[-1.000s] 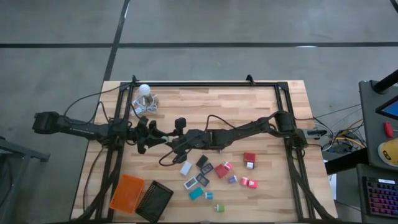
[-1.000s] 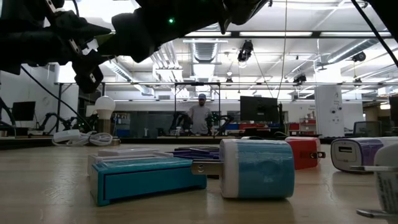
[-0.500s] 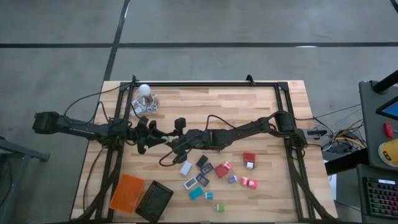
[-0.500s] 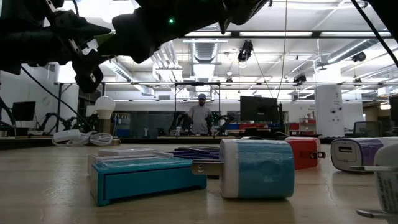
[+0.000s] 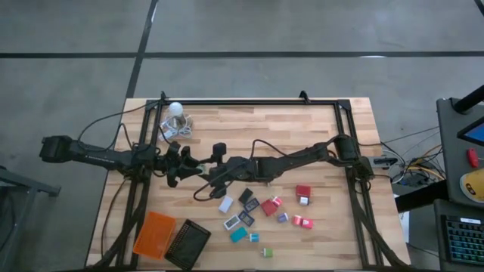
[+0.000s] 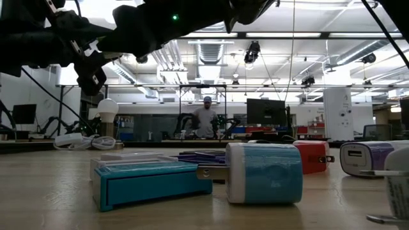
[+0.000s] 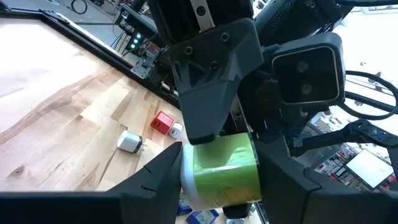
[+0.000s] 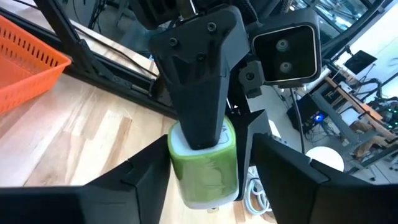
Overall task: Pick & Place Office items
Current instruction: Put the top green charger adapter into the black basket
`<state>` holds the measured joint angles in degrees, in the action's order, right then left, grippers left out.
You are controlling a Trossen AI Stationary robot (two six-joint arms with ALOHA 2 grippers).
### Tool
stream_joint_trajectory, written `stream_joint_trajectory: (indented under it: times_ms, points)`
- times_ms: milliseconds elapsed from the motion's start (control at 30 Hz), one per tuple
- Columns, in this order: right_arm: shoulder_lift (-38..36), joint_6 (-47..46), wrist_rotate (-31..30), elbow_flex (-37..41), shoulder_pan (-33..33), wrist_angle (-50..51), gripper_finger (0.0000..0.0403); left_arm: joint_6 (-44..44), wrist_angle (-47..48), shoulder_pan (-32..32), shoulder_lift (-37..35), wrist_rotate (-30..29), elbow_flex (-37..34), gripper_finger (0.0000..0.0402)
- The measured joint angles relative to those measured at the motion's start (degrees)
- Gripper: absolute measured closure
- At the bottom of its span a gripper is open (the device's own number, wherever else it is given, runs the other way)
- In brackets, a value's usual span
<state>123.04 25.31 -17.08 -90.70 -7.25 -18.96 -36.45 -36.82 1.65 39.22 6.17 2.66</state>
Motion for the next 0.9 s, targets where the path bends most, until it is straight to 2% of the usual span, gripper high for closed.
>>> stream_joint_trajectory:
  times_ms: [500,667,767,900]
  points:
    - [-0.04,-0.25,-1.09,-0.02,-0.06,0.42,0.0132,0.02,0.0,0.0,0.0,-0.02,0.0,0.0227]
    - [-0.84,-0.27,-1.55,-0.04,-0.61,6.37,0.0124,0.01,0.0,-0.02,0.0,0.4,0.0,0.0227]
    - [-2.08,-0.46,-5.38,-0.04,-1.51,10.68,0.012,0.02,-0.02,-0.02,0.0,0.5,0.0,0.0227]
    - [-3.36,-1.25,-14.64,-0.04,-3.23,15.13,0.0117,0.02,-0.01,-0.02,-0.04,0.55,0.0,0.0227]
